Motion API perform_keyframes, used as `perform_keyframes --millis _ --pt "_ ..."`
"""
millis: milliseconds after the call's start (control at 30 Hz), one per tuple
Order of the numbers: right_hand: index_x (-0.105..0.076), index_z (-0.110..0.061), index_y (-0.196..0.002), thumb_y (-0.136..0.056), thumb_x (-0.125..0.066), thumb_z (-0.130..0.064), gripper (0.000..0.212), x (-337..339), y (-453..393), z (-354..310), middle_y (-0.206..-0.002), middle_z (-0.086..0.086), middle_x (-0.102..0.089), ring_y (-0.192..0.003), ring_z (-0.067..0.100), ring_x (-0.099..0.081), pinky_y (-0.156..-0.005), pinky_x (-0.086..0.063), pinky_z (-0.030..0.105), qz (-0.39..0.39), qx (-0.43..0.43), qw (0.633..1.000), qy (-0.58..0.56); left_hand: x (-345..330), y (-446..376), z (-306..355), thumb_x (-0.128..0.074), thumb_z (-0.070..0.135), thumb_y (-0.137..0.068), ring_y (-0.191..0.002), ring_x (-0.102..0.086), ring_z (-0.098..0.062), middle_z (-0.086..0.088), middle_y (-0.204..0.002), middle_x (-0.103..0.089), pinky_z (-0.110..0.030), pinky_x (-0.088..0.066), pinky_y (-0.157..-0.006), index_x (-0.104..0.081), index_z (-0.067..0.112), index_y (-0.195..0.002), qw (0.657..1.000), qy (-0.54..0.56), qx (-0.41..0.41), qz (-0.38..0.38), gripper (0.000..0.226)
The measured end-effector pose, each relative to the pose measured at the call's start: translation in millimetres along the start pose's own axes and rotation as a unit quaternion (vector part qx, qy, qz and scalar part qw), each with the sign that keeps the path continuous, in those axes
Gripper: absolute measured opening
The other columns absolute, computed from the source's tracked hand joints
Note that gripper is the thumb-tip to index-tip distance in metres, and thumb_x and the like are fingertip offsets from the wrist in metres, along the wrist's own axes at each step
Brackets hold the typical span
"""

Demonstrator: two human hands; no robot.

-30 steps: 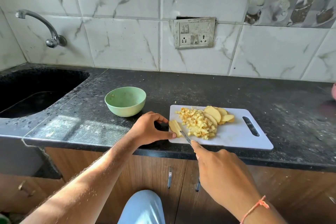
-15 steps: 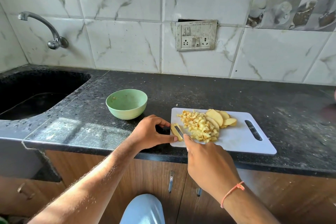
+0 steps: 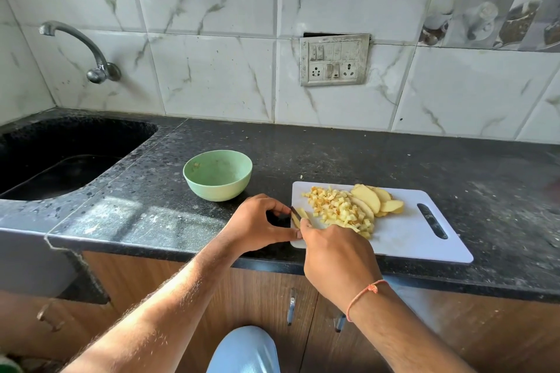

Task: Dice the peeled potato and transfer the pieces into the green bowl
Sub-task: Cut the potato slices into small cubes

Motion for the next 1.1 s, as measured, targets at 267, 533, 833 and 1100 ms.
perform_keyframes --millis 267,533,833,1100 --pt "-0.037 -0.025 -0.159 -0.101 -0.043 -0.012 0.06 -1.2 6.8 7.5 -0.095 0.007 -0.071 -0.084 0.027 -0.068 -0.059 -0.037 0.033 0.009 0.021 1.0 0.015 -4.2 -7.4 1.2 -0.092 0.066 -0.054 -0.1 -0.059 -0.005 0.017 -0.104 -0.061 -0.031 -0.055 -0.091 -0.07 0.038 -0.105 1.0 -0.013 0.017 -0.002 0.062" --pt "-0.03 -0.029 -0.16 -0.102 -0.047 -0.015 0.062 -4.0 2.9 19.6 -0.088 0.007 -0.063 -0.078 0.028 -0.06 -0.058 -0.041 0.034 -0.026 0.03 0.999 0.005 -7.8 -17.8 -5.1 -0.097 0.065 -0.049 -0.121 -0.047 -0.01 0.018 -0.121 -0.055 -0.034 -0.047 -0.104 -0.053 0.044 -0.137 0.997 0.014 0.063 -0.05 0.1" --pt "-0.03 -0.034 -0.16 -0.104 -0.042 -0.013 0.061 3.6 14.0 39.6 -0.072 -0.004 -0.04 -0.066 0.016 -0.042 -0.048 -0.024 0.029 -0.072 0.062 0.995 -0.02 -12.0 -21.3 -9.5 -0.099 0.062 -0.049 -0.126 -0.044 -0.011 0.021 -0.123 -0.054 -0.035 -0.043 -0.11 -0.056 0.048 -0.132 0.994 0.017 0.084 -0.064 0.095" --pt "-0.026 -0.036 -0.159 -0.108 -0.038 -0.021 0.054 12.5 50.7 57.8 -0.086 0.002 -0.054 -0.066 0.017 -0.042 -0.052 -0.034 0.026 -0.074 0.057 0.996 -0.006 -13.1 -21.3 -10.8 -0.094 0.073 -0.039 -0.125 -0.048 -0.011 0.02 -0.122 -0.057 -0.04 -0.046 -0.112 -0.059 0.05 -0.126 0.995 0.024 0.073 -0.064 0.097"
Point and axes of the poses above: each hand's wrist, its own y-axis away from the middle knuckle, its own x-axis out of the back of the hand, z = x × y, the point moved 7 cm from there along -y, towards the middle knuckle
